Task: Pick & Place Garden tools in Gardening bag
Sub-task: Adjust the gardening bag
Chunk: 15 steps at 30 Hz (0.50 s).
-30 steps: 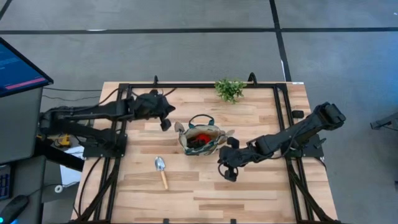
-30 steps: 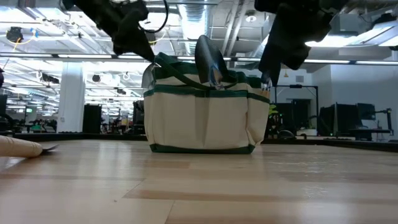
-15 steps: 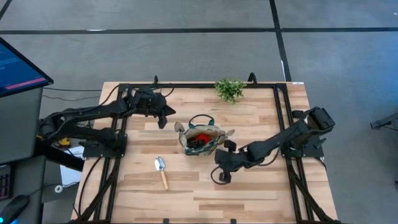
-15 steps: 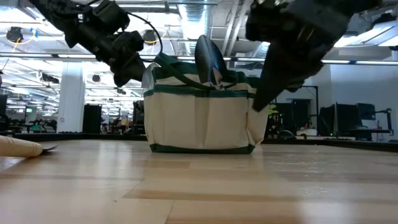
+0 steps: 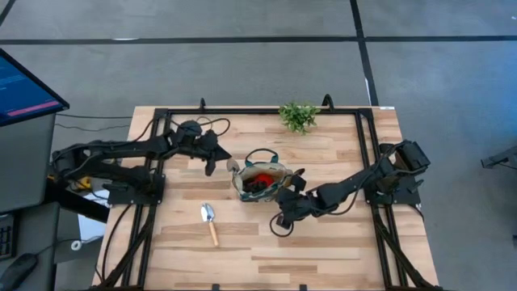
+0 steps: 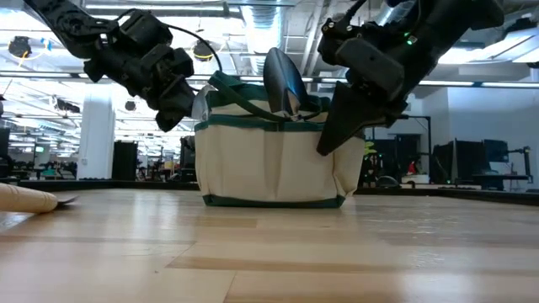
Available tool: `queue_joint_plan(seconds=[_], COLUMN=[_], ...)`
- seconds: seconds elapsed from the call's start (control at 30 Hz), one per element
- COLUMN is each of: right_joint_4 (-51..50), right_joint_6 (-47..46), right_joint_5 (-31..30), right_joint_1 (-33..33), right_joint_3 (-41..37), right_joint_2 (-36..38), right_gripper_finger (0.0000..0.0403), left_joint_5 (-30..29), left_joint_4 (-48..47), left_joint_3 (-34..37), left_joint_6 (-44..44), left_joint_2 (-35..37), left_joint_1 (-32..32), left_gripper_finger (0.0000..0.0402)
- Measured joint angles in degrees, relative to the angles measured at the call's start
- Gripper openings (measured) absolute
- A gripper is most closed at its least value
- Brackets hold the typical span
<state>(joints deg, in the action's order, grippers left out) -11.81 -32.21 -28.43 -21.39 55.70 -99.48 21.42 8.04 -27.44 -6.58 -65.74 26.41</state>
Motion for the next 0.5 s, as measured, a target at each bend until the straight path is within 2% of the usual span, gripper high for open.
queue_joint_plan(seconds=[0.27,0.43,0.5], right_joint_4=[-4.54,-7.58,-7.96], right_joint_6=[-5.14,-9.46,-9.86], right_joint_5=[-0.12,-0.32,-0.77], right_joint_1=[0.21,-0.06,-0.09], right_joint_3=[0.02,0.02,0.02], right_joint_2=[0.02,0.04,0.04], right_gripper_finger=[0.0000,0.0000,0.0000], left_joint_5=[-0.07,0.14,2.22], left_joint_4=[1.21,9.24,13.17], left_joint_3=[0.00,0.00,0.00], left_joint_6=[-2.23,-2.89,-3.66], left_joint_2=[-6.56,-12.48,-14.12], left_joint_1=[-3.12,-6.77,-7.64], left_gripper_finger=[0.0001,0.0001,0.0001])
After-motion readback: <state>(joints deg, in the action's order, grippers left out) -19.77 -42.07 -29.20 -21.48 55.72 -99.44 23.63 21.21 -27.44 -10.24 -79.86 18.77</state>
